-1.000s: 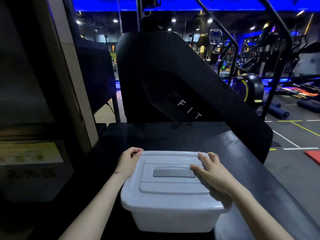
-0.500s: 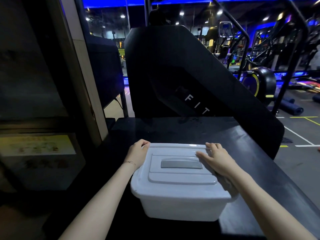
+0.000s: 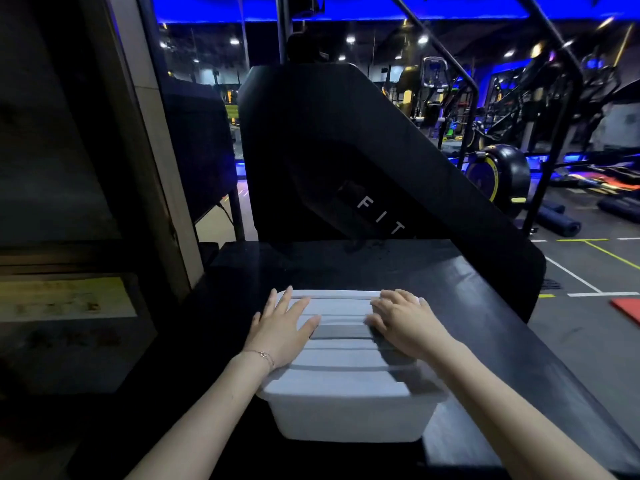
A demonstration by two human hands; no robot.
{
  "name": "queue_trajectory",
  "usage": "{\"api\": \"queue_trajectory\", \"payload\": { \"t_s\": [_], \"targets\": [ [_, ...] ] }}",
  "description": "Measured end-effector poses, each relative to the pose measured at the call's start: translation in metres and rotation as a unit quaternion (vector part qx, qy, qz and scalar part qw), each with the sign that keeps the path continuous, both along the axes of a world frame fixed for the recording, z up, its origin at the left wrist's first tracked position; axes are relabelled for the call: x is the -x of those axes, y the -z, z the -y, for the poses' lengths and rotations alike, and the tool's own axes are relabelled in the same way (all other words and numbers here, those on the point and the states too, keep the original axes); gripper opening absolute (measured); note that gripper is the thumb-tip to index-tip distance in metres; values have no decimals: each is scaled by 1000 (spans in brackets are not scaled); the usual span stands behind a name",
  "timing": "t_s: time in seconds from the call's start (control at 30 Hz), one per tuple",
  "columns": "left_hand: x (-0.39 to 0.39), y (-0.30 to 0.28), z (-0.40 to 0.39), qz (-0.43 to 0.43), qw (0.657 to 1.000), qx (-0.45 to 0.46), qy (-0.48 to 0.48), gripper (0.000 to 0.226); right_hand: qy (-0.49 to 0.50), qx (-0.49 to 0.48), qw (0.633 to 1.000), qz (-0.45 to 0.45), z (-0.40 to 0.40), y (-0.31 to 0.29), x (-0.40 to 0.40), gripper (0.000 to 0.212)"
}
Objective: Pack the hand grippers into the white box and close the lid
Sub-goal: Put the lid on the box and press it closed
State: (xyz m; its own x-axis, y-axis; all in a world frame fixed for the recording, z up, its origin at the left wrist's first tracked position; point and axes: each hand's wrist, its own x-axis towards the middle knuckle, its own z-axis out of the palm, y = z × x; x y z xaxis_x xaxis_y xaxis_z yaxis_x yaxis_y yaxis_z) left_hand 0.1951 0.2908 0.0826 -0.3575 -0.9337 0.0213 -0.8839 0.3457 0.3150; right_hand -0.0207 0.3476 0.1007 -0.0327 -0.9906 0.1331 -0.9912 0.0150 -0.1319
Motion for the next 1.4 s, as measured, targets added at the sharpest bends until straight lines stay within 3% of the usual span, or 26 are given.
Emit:
{"api": "queue_trajectory", "payload": {
  "t_s": [0.1,0.23,0.47,0.57,0.63,0.7,0.77,1.0,1.1,1.17,1.23,1.27,1.33,1.4],
  "targets": [
    [-1,2,2,10,1000,-7,2,56,-6,-84,995,55,-9,3,-13,66],
    [1,1,8,-11,1000,-21,3,62,4,-97,994,56,-7,6,-13,75],
    [-26,5,13,-218,973,-64,39,56,2,-90,995,52,-13,5,-15,74],
    [-24,1,4,-289,951,-92,-54,79,4,-86,994,60,-15,5,-15,74],
    [-28,-1,-2,-349,908,-168,-158,90,5,-84,994,63,-14,5,-15,74],
    [-35,-1,-8,-397,867,-245,-175,68,6,-81,995,65,-14,6,-15,75],
    [-38,1,-12,-427,853,-255,-158,39,6,-79,995,62,-15,8,-15,75],
    [-33,-5,-10,-383,900,-154,-140,16,5,-81,994,66,-15,8,-15,75],
    [-27,-6,-16,-357,919,-91,-140,30,3,-86,994,67,-15,7,-16,74],
    [-23,-5,-19,-329,932,-39,-145,25,2,-85,994,68,-14,7,-16,74],
    [-20,-4,-18,-319,937,-36,-138,25,4,-80,995,67,-14,8,-16,74],
    [-20,-3,-18,-312,940,-45,-131,13,4,-77,995,67,-15,8,-16,74],
    [-21,0,-18,-272,953,-59,-124,38,0,-65,995,75,-16,7,-16,73],
    [-21,4,-17,-232,966,-51,-106,48,-8,-25,995,101,-16,7,-14,67]
  ]
}}
